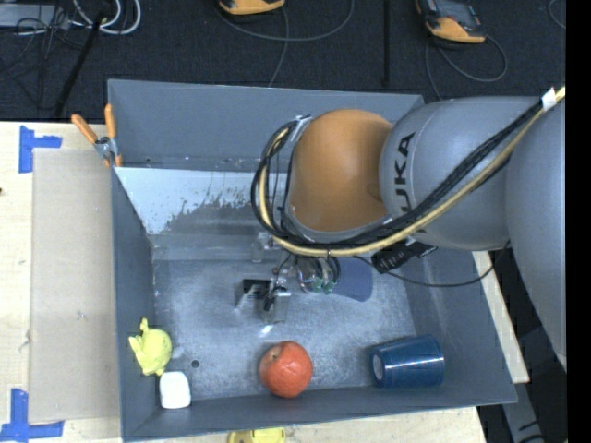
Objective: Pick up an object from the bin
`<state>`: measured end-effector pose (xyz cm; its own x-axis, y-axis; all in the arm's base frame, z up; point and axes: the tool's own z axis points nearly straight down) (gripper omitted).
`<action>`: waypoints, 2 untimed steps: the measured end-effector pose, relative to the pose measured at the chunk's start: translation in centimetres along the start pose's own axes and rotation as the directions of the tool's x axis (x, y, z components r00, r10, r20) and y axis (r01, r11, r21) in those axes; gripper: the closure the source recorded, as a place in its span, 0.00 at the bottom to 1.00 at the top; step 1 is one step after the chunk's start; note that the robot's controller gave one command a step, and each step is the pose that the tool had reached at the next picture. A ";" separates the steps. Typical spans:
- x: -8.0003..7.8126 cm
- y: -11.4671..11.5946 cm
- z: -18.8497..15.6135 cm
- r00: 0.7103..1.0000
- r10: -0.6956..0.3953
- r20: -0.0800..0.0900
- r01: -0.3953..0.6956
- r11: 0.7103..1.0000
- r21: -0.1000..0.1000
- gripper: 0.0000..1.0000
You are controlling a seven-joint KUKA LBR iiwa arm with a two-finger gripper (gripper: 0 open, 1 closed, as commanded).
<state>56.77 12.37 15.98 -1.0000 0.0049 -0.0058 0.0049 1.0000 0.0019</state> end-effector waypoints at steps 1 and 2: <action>-0.5 -2.1 3.2 0.999 -0.051 -0.009 0.051 0.999 0.005 0.00; 0.4 -2.7 4.2 0.999 -0.032 -0.006 0.032 0.999 0.001 1.00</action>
Offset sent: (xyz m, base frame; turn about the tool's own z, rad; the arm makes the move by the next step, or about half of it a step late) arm -0.0037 -0.0273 -0.0410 -0.0335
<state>56.41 9.66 11.82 -0.9996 -0.0270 0.0002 -0.0270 0.9996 0.0004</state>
